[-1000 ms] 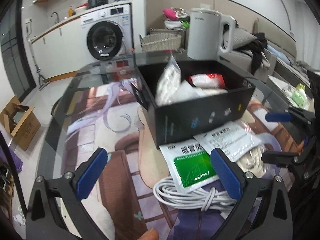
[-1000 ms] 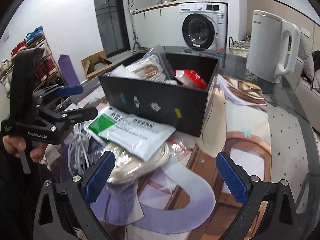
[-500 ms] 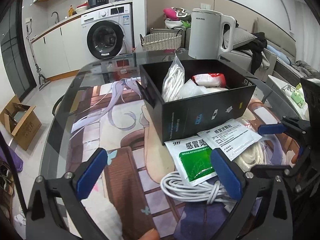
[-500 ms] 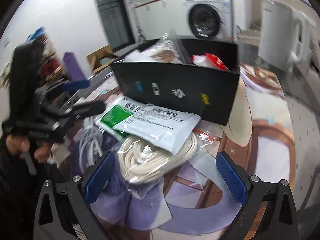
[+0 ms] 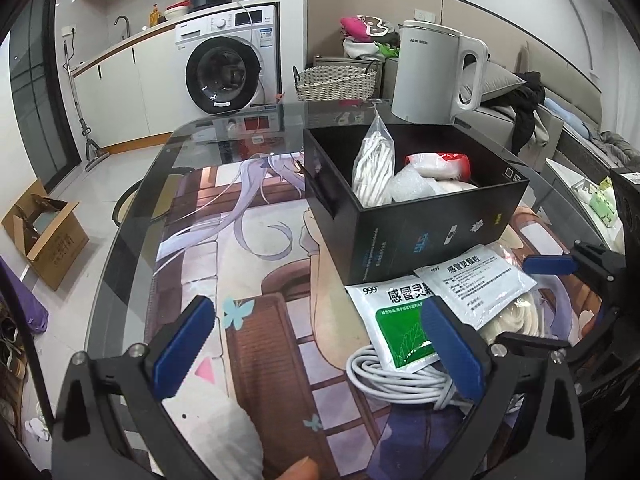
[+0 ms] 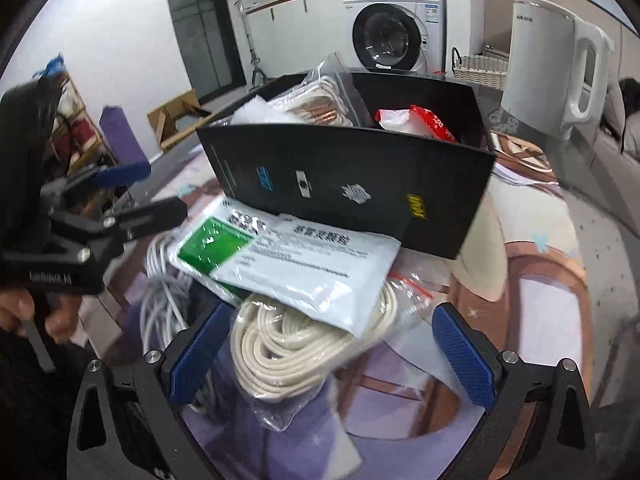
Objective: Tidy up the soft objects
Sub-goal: 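Withdraw both grippers from the box toward the items beside it, then grasp the zip bag of white rope with the right gripper, then hold the rope bag in the right gripper while the left grasps the white cable coil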
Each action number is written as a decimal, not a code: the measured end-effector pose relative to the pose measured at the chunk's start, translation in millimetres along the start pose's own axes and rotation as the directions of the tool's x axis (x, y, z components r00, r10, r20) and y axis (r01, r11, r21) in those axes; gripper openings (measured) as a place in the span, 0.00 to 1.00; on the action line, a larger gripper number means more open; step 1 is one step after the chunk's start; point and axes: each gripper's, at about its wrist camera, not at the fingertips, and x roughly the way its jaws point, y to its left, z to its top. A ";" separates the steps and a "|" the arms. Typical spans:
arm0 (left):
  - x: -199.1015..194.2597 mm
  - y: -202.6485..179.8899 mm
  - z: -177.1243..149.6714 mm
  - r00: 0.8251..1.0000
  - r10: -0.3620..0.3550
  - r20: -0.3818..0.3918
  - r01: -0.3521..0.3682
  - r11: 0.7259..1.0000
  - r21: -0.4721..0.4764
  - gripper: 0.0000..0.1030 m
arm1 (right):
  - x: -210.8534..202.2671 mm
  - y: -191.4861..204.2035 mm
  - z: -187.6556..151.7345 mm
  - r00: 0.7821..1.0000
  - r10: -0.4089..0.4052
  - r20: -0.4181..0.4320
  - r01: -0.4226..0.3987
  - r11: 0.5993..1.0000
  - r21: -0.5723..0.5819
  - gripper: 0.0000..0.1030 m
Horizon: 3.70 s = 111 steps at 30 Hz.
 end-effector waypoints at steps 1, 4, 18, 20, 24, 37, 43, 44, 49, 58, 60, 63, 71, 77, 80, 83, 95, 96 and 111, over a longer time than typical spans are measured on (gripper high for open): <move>0.0 -0.1 0.1 1.000 -0.003 -0.002 0.003 1.000 -0.003 1.00 | -2.8 -4.0 -2.5 1.000 -0.001 -0.001 0.001 1.000 -0.015 0.99; 0.0 -0.6 -1.3 0.999 -0.035 -0.019 0.035 0.999 -0.012 1.00 | -10.0 -20.6 -9.8 1.000 -0.007 -0.003 0.007 0.999 -0.036 0.99; -0.3 -8.8 -4.8 0.998 -0.047 -0.039 0.048 0.999 0.004 1.00 | -0.1 -25.0 -6.5 0.998 -0.068 0.013 0.069 0.997 -0.029 0.96; 0.0 -8.3 -4.3 0.998 -0.052 -0.038 0.052 0.999 0.003 1.00 | -0.9 -22.3 -6.2 0.996 -0.085 0.017 0.086 0.995 -0.052 0.83; -1.4 -7.5 -3.9 0.998 -0.057 -0.032 0.057 0.998 0.000 1.00 | -7.0 -26.0 -8.2 0.997 -0.075 0.033 0.077 0.995 -0.063 0.57; -2.7 -7.7 -4.4 0.998 -0.059 -0.028 0.059 0.998 0.001 1.00 | -40.5 -14.0 -19.4 0.988 -0.051 0.145 0.069 0.990 -0.125 0.36; -5.7 -9.3 -4.7 0.996 -0.077 -0.037 0.077 0.997 -0.002 1.00 | -63.9 -19.8 -17.9 0.971 -0.039 0.235 0.063 0.993 -0.096 0.36; -6.7 -10.6 -5.4 0.995 -0.088 -0.042 0.088 0.996 0.001 1.00 | -65.3 -20.8 -17.7 0.969 -0.042 0.243 0.066 0.994 -0.090 0.36; -14.1 -15.1 -17.6 0.987 -0.141 -0.071 0.140 0.990 -0.020 1.00 | -70.2 -25.1 -14.6 0.960 -0.053 0.275 0.078 0.993 -0.084 0.36; -23.4 -22.5 -26.5 0.975 -0.201 -0.098 0.185 0.971 -0.151 1.00 | -83.0 -39.3 -16.7 0.949 -0.072 0.305 0.089 0.995 -0.044 0.36; -26.6 -24.5 -25.5 0.974 -0.206 -0.098 0.186 0.966 -0.180 1.00 | -83.9 -38.9 -17.2 0.949 -0.065 0.309 0.084 0.995 -0.047 0.36; -25.1 -31.3 -24.0 0.972 -0.216 -0.097 0.194 0.961 -0.197 1.00 | -85.8 -38.3 -18.7 0.947 -0.056 0.315 0.075 0.996 -0.050 0.36; -2.9 -48.8 -28.0 0.971 -0.168 -0.171 0.137 0.974 -0.178 1.00 | -81.9 -34.5 -19.2 0.951 -0.043 0.305 0.066 0.996 -0.063 0.36; -17.4 -31.8 -34.8 0.967 -0.181 -0.181 0.151 0.974 -0.167 1.00 | -82.4 -33.3 -19.5 0.951 -0.032 0.307 0.055 0.996 -0.066 0.36; -24.4 -22.1 -36.7 0.973 -0.139 -0.183 0.111 0.981 -0.156 1.00 | -83.2 -32.7 -19.6 0.950 -0.027 0.310 0.050 0.997 -0.066 0.36; -26.3 -11.0 -36.0 0.977 -0.117 -0.177 0.082 0.977 -0.195 1.00 | -83.5 -31.5 -19.5 0.950 -0.023 0.312 0.046 0.997 -0.069 0.36; 0.6 -29.0 -33.9 0.984 -0.043 -0.174 0.016 0.987 -0.158 0.90 | -77.9 -29.3 -19.4 0.954 -0.027 0.299 0.051 0.996 -0.073 0.36; -1.0 -27.8 -34.8 0.985 -0.045 -0.164 0.018 0.987 -0.161 0.87 | -77.6 -28.8 -19.4 0.954 -0.027 0.299 0.052 0.996 -0.074 0.36; -16.1 -15.4 -47.0 0.995 -0.019 -0.097 0.011 0.996 -0.090 0.24 | -69.5 -20.4 -16.3 0.959 -0.023 0.284 0.053 0.994 -0.098 0.36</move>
